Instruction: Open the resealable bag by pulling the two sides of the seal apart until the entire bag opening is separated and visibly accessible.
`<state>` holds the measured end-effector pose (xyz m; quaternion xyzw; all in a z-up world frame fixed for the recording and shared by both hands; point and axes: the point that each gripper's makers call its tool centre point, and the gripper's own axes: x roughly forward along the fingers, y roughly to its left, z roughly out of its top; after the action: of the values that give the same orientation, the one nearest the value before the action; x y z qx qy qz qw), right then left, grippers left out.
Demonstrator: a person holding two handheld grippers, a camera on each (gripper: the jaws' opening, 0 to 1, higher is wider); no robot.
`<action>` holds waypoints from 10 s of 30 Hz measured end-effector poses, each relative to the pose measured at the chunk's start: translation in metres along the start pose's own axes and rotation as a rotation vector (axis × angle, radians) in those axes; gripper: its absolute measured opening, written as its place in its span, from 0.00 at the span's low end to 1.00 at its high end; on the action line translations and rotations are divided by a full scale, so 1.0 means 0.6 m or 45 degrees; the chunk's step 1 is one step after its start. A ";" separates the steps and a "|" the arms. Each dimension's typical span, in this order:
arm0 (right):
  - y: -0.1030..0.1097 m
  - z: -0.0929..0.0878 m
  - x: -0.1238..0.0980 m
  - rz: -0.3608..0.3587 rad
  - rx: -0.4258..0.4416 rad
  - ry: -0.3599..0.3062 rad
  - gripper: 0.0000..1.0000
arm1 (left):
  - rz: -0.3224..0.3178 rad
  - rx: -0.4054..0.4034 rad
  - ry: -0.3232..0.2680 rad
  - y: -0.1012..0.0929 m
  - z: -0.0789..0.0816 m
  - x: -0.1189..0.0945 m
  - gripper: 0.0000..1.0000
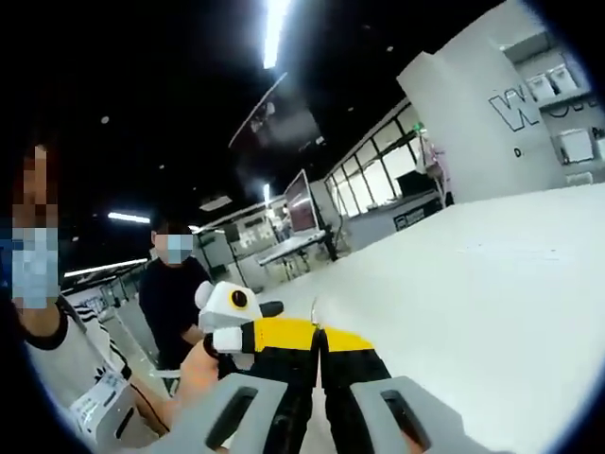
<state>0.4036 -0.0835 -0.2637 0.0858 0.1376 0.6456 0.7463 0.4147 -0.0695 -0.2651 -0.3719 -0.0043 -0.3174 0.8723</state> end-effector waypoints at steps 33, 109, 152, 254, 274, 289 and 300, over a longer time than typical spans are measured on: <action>-0.004 0.001 -0.002 -0.022 -0.149 0.014 0.00 | 0.000 0.028 0.018 -0.004 -0.005 0.001 0.01; -0.007 0.002 0.000 -0.101 -0.217 0.000 0.00 | 0.029 0.145 0.094 -0.007 -0.016 -0.005 0.00; -0.023 0.014 -0.010 -0.152 -0.228 -0.019 0.00 | 0.014 0.210 0.190 -0.013 -0.037 -0.010 0.00; -0.063 0.044 -0.040 -0.330 -0.361 -0.056 0.00 | 0.191 0.590 0.440 0.046 -0.082 -0.056 0.11; -0.102 0.060 -0.025 -0.355 -0.382 -0.030 0.00 | 0.237 0.570 0.409 0.059 -0.075 -0.066 0.16; -0.130 0.072 -0.022 -0.388 -0.388 -0.019 0.00 | 0.281 0.651 0.391 0.065 -0.066 -0.074 0.25; -0.156 0.079 -0.014 -0.405 -0.411 0.000 0.00 | 0.267 0.677 0.366 0.064 -0.062 -0.080 0.28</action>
<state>0.5058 -0.1036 -0.2466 -0.0575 0.0445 0.5333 0.8428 0.3893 -0.0474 -0.3287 -0.0808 0.0745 -0.2629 0.9585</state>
